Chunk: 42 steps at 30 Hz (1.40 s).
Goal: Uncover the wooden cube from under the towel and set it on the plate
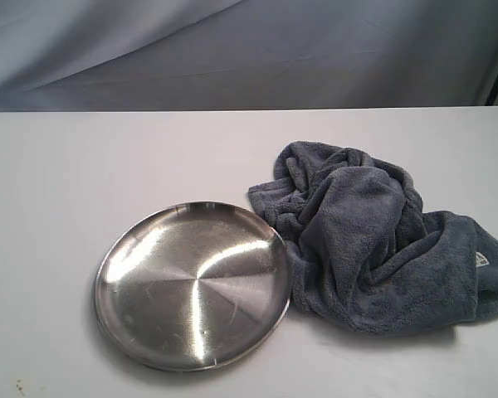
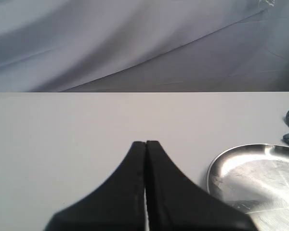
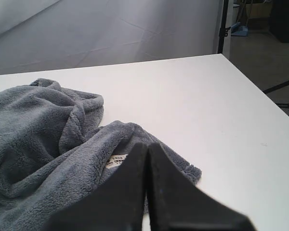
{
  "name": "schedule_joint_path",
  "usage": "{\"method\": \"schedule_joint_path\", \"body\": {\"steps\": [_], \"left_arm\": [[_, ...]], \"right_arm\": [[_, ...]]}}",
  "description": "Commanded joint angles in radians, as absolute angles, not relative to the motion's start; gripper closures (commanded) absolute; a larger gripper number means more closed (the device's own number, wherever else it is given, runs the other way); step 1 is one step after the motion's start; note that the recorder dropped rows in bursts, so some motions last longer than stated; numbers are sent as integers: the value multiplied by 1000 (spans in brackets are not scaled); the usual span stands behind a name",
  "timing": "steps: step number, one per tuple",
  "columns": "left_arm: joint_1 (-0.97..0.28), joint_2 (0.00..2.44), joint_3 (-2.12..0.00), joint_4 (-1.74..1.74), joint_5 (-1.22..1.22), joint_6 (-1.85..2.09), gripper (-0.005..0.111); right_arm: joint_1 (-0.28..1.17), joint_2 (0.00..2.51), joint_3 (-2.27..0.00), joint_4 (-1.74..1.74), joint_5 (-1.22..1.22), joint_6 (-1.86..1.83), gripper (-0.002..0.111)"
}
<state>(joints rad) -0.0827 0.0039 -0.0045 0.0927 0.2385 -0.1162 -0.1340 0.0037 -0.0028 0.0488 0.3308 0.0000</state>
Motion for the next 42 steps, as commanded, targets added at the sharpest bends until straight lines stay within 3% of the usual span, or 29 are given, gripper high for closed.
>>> {"method": "schedule_joint_path", "body": {"steps": [1,7,19,27,33,42], "left_arm": [[-80,0,0,88,233,-120,106],[-80,0,0,88,212,-122,106],[-80,0,0,88,-78,-129,106],[-80,0,0,85,-106,-134,106],[-80,0,0,84,-168,-340,107],[-80,0,-211,84,167,-393,107]], "right_arm": [[-140,0,0,41,331,0,108],[-140,0,0,41,331,0,108],[-140,0,0,41,331,0,108],[-140,0,0,41,331,0,108],[-140,0,0,41,331,0,108],[-140,0,0,41,331,0,108]]}}
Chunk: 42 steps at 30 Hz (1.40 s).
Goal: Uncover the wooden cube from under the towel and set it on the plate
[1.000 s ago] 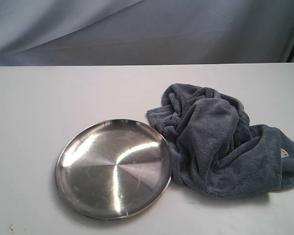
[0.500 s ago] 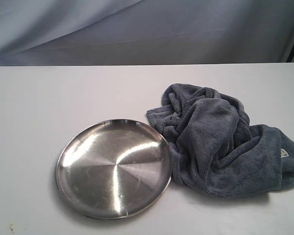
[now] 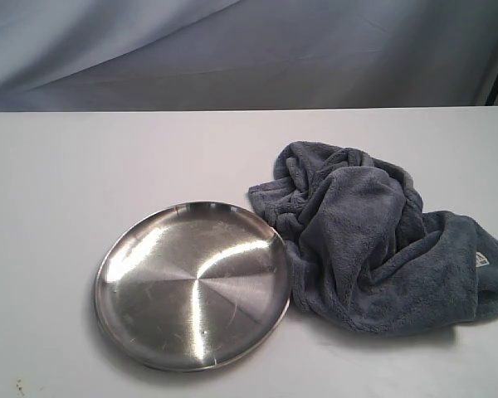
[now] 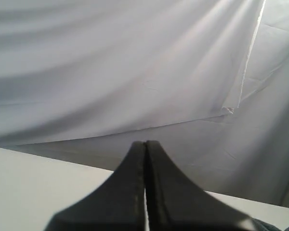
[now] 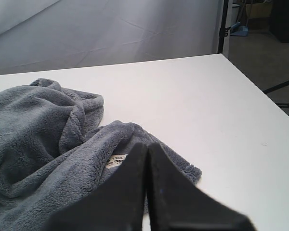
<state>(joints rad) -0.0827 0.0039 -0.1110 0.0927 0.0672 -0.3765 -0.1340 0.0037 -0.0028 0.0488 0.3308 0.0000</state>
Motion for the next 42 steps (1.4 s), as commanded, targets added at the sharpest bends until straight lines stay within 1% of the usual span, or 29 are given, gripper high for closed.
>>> {"method": "schedule_joint_path", "body": {"steps": [1,11,15,22,26,30,35,42], "left_arm": [[-80,0,-236,84,189,-388,107],[-80,18,-475,88,537,-121,107],[-80,130,-538,88,666,-45,107],[-80,391,-634,81,817,90,107],[-94,512,-690,-32,864,141,107],[-167,683,-745,-216,873,279,107],[-260,895,-803,-229,917,299,107],[-494,1146,-957,-225,945,292,107]], "right_arm": [[-140,0,0,41,331,0,108],[-140,0,0,41,331,0,108],[-140,0,0,41,331,0,108],[-140,0,0,41,331,0,108],[-140,0,0,41,331,0,108],[-140,0,0,41,331,0,108],[-140,0,0,41,331,0,108],[-140,0,0,41,331,0,108]]}}
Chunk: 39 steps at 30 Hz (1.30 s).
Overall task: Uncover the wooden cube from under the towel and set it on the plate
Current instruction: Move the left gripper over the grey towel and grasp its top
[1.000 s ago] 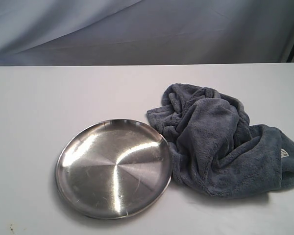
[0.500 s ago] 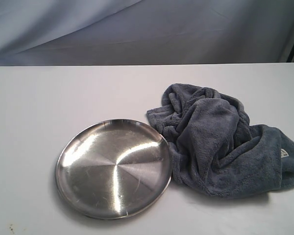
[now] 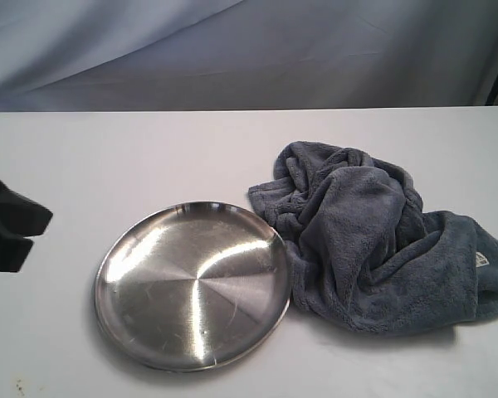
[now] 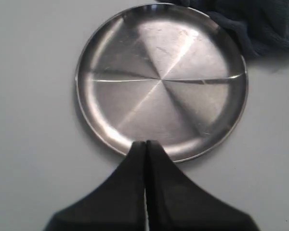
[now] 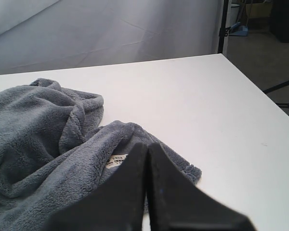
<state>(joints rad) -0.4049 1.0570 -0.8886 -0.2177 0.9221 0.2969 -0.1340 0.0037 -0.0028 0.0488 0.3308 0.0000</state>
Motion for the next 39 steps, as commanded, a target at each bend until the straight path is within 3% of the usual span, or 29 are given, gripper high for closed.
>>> {"method": "schedule_joint_path", "body": {"steps": [1,15,24,39], "left_arm": [[-541,1202,-996,-225,957,289,107],[-779,1627,-1364,-218,958,230,107],[-915,1882,-1614,10,1017,-62,107],[-947,2166,-1775,-15,947,-238,105]], "right_arm": [[-140,0,0,41,331,0,108],[-140,0,0,41,331,0,108],[-140,0,0,41,331,0,108],[-140,0,0,41,331,0,108]]}}
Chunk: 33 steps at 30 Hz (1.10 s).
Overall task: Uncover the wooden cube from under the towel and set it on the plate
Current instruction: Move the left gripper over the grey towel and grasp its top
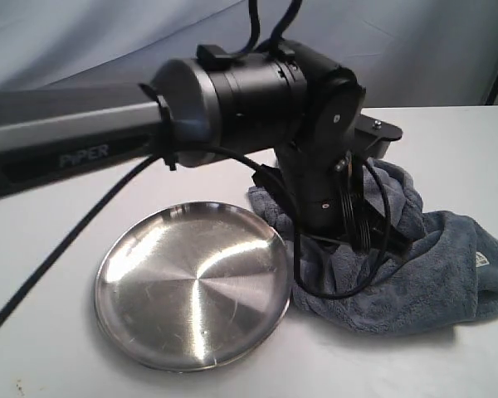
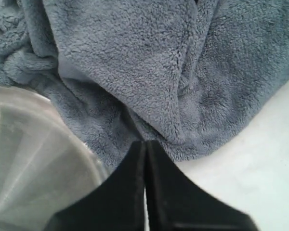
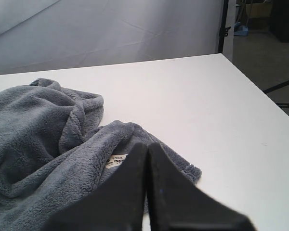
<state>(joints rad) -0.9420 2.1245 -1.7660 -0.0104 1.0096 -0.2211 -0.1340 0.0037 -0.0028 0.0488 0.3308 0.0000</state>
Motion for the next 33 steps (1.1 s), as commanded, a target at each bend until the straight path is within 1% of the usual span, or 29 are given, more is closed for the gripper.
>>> {"method": "schedule_joint_path", "body": {"steps": [1,3,6,9,10,13,16,17,23,24,26,27,28,29,30,31,32,33], "left_arm": [[-947,2178,-1775,-15,922,-238,104],[-947,2199,-1775,-15,895,-265,101],[-947,2225,-1775,-15,865,-290,89],[-947,2240,-1775,-21,851,-290,70],[-947,2247,-1775,-21,849,-290,60],[-947,2257,-1775,-23,840,-297,40],[-947,2274,-1773,-27,837,-342,30],[-947,2281,-1773,-27,837,-342,30],[-947,2305,-1773,-34,837,-342,31],[-947,2305,-1773,-34,837,-342,36],[-947,2305,-1773,-34,853,-342,55],[-947,2305,-1773,-34,860,-340,68],[-947,2305,-1773,-34,862,-335,76],[-947,2305,-1773,-34,862,-332,88],[-947,2305,-1773,-34,862,-332,94],[-947,2305,-1773,-34,862,-329,103],[-947,2305,-1773,-34,865,-320,107],[-947,2305,-1773,-34,867,-302,107]], "right_arm": [[-140,0,0,41,331,0,108],[-140,0,0,41,331,0,108],[-140,0,0,41,331,0,108],[-140,0,0,41,331,0,108],[-140,0,0,41,331,0,108],[-140,0,0,41,331,0,108],[-140,0,0,41,331,0,108],[-140,0,0,41,331,0,108],[-140,0,0,41,331,0,108],[-140,0,0,41,331,0,108],[-140,0,0,41,331,0,108],[-140,0,0,41,331,0,108],[-140,0,0,41,331,0,108],[-140,0,0,41,331,0,108],[-140,0,0,41,331,0,108],[-140,0,0,41,331,0,108],[-140,0,0,41,331,0,108],[-140,0,0,41,331,0,108]]}}
